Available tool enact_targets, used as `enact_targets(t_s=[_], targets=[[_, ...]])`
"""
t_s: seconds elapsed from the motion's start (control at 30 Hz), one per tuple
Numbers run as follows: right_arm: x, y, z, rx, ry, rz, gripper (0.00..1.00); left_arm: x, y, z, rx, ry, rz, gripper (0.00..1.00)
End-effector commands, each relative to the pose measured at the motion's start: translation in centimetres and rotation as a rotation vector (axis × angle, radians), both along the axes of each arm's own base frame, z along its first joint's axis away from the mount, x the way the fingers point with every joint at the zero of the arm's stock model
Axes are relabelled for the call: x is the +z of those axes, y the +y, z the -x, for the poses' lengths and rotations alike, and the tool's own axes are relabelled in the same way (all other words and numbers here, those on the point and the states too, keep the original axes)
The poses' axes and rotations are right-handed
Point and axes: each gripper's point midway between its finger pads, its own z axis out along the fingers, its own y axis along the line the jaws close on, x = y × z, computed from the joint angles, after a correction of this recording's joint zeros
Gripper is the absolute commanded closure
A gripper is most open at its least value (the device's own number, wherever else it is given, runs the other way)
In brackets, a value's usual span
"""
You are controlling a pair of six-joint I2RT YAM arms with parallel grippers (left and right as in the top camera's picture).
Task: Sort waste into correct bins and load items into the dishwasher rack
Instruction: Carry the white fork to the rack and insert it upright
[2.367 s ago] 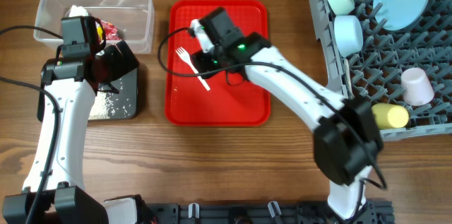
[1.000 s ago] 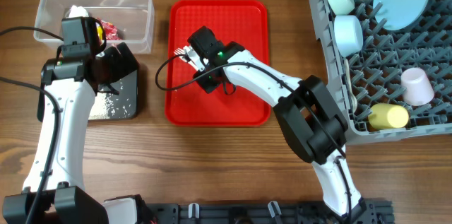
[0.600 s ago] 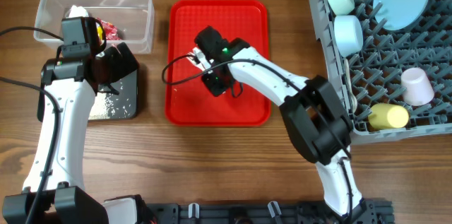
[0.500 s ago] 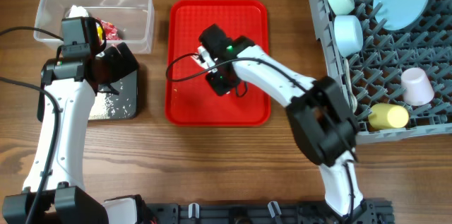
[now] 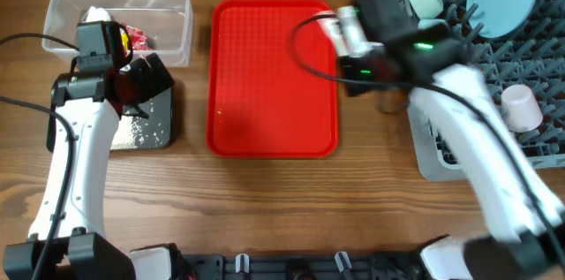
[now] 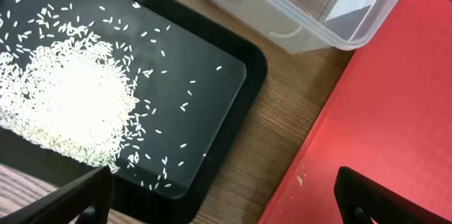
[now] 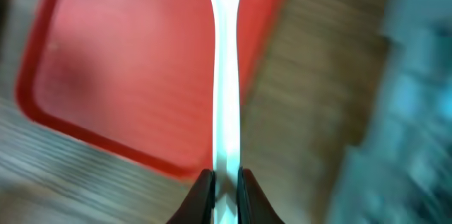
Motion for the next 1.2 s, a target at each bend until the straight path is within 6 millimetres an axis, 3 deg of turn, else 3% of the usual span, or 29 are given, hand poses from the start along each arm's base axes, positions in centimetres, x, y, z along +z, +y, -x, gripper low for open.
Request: enact_targets(t_s=[0.0,0.17,0.37,0.43,0.8,1.0,1.17], targets=[[3.7,-6.1,2.0,-0.226,-0.078,0.040,0.96,0.1,0.4,-0.2,0.021,-0.005,-0.007,0.00],[5.8,-13.2,6.1,-0.470,-0.079,0.092,0.96,0.2,0.4,-0.3,0.021,-0.010,-0.008,0.00],[4.6,-16.1,9.0,-0.557,0.017,0.159,0.96,0.2,0.4,-0.4,0.021,-0.013,-0.008,0.00],[3.8,-16.4,9.3,-0.566,0.045,0.172,0.96,0.2,0.4,-0.4,0.022,-0.014,-0.008,0.00],[-4.2,-16.6,10.8,-0.592,0.225,0.223,0.95,0.3,0.4,-0.5,0.021,-0.017,-0.008,0.00],[-6.7,-16.9,11.2,-0.661,0.258,0.211,0.96,0.3,0.4,-0.5,0.021,-0.017,-0.008,0.00],[-7.5,-17.7,10.6,-0.711,0.236,0.194,0.96,0.3,0.4,-0.5,0.021,-0.017,-0.008,0.00]])
